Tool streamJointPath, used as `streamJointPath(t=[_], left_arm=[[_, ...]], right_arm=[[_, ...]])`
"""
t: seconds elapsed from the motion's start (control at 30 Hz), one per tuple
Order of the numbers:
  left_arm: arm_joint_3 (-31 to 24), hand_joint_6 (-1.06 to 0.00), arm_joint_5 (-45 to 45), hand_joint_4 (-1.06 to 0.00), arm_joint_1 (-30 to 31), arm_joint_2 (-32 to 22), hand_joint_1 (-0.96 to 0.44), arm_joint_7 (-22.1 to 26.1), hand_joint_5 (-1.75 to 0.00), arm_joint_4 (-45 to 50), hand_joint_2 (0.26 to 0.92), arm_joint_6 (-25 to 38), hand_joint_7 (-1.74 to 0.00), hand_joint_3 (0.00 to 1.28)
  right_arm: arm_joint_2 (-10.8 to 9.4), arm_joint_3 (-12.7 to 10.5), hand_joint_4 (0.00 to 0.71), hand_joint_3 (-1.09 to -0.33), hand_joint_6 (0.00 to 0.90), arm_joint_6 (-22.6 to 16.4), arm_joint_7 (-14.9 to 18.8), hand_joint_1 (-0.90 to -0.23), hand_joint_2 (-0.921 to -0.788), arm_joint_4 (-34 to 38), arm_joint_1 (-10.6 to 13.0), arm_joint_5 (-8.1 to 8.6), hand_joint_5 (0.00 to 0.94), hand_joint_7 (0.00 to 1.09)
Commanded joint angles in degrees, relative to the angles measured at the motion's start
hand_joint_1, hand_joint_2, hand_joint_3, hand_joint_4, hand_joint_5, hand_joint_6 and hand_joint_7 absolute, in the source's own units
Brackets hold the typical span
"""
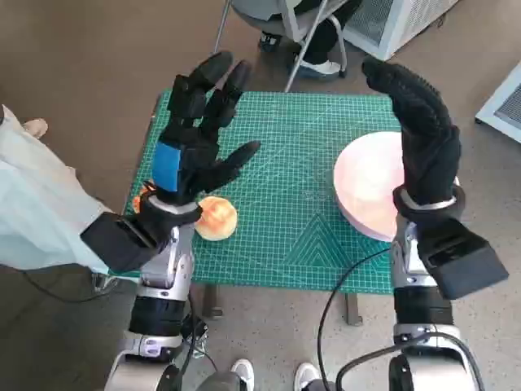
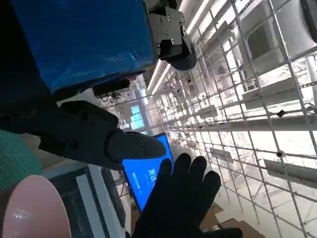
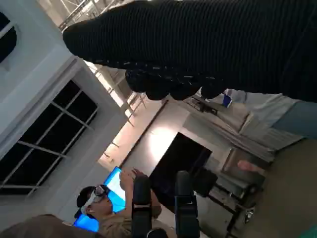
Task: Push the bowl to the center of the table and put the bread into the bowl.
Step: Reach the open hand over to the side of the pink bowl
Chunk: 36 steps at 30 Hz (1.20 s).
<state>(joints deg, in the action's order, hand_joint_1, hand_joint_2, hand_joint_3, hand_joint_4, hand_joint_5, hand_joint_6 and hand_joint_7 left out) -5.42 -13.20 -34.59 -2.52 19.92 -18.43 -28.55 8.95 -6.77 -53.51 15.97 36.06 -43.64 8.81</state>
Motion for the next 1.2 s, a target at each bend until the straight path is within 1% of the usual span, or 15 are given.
streamJointPath(t=[0.03,0.47,0.6,0.73,0.8,0.87,0.93,1.0,1.07,1.13,1.2], left_arm=[[0.22,0.0,0.98,-0.26,-0.92,-0.64,-0.29,-0.2,0.0,-0.22,0.921,-1.28,-0.74,0.2],[0.26,0.0,0.99,-0.26,-0.93,-0.48,-0.29,-0.26,0.0,-1.22,0.921,-2.27,-0.74,0.2],[0.21,0.0,0.88,-0.26,-0.94,-0.42,-0.29,-0.2,0.0,-1.54,0.921,-2.43,-0.74,0.2],[0.2,0.0,1.07,-0.26,-0.74,-0.42,-0.28,-0.29,0.0,-1.61,0.921,-2.79,-0.74,0.2],[0.16,0.0,1.14,-0.25,-0.68,-0.43,-0.28,-0.32,0.0,-1.67,0.921,-2.94,-0.74,0.2],[0.07,0.0,1.16,-0.25,-0.55,-0.42,-0.28,-0.32,0.0,-1.74,0.921,-3.08,-0.74,0.2],[0.02,-0.01,1.24,-0.25,-0.33,-0.39,-0.28,-0.4,0.0,-1.61,0.921,-3.18,-0.73,0.2],[0.0,-0.01,1.32,-0.25,-0.14,-0.34,-0.29,-0.53,0.0,-1.51,0.921,-3.29,-0.73,0.2],[-0.07,-0.01,1.3,-0.25,-0.05,-0.32,-0.29,-0.61,0.0,-1.63,0.921,-3.39,-0.73,0.2],[-0.16,-0.01,1.18,-0.25,0.02,-0.34,-0.29,-0.62,0.0,-1.92,0.921,-3.54,-0.71,0.2],[-0.23,-0.02,1.03,-0.25,0.14,-0.3,-0.29,-0.59,0.0,-2.13,0.921,-3.71,-0.69,0.2]], right_arm=[[0.56,-0.23,0.325,-0.771,-0.001,-0.19,0.68,-0.585,-0.921,1.3,0.64,0.28,0.0,0.75],[0.3,-0.34,0.314,-0.774,-0.001,-0.18,0.06,-0.578,-0.921,0.95,1.33,-0.15,0.0,0.75],[0.43,-0.47,0.313,-0.773,-0.001,0.01,0.25,-0.578,-0.921,0.91,1.49,0.21,0.0,0.74],[1.07,-1.09,0.315,-0.771,-0.001,-0.09,0.82,-0.581,-0.921,1.58,1.58,1.1,0.001,0.74],[1.74,-1.7,0.315,-0.769,-0.001,-0.04,1.47,-0.581,-0.921,2.0,1.67,2.04,0.001,0.74],[2.72,-2.7,0.314,-0.767,-0.001,-0.07,2.53,-0.578,-0.921,2.82,1.74,3.49,0.001,0.74],[3.77,-3.85,0.313,-0.766,-0.001,-0.19,3.48,-0.571,-0.921,3.8,1.83,4.96,0.001,0.74],[4.91,-5.22,0.312,-0.769,-0.001,-0.55,3.82,-0.564,-0.921,5.18,1.83,5.95,0.0,0.74],[5.86,-6.6,0.31,-0.78,-0.001,-0.97,3.45,-0.554,-0.921,6.54,1.97,6.34,0.0,0.73],[6.53,-7.94,0.307,-0.793,-0.001,-1.3,2.23,-0.546,-0.921,7.75,2.15,6.16,0.0,0.73],[7.37,-9.38,0.305,-0.802,-0.001,-2.04,0.05,-0.541,-0.921,9.32,2.3,4.94,0.0,0.73]])
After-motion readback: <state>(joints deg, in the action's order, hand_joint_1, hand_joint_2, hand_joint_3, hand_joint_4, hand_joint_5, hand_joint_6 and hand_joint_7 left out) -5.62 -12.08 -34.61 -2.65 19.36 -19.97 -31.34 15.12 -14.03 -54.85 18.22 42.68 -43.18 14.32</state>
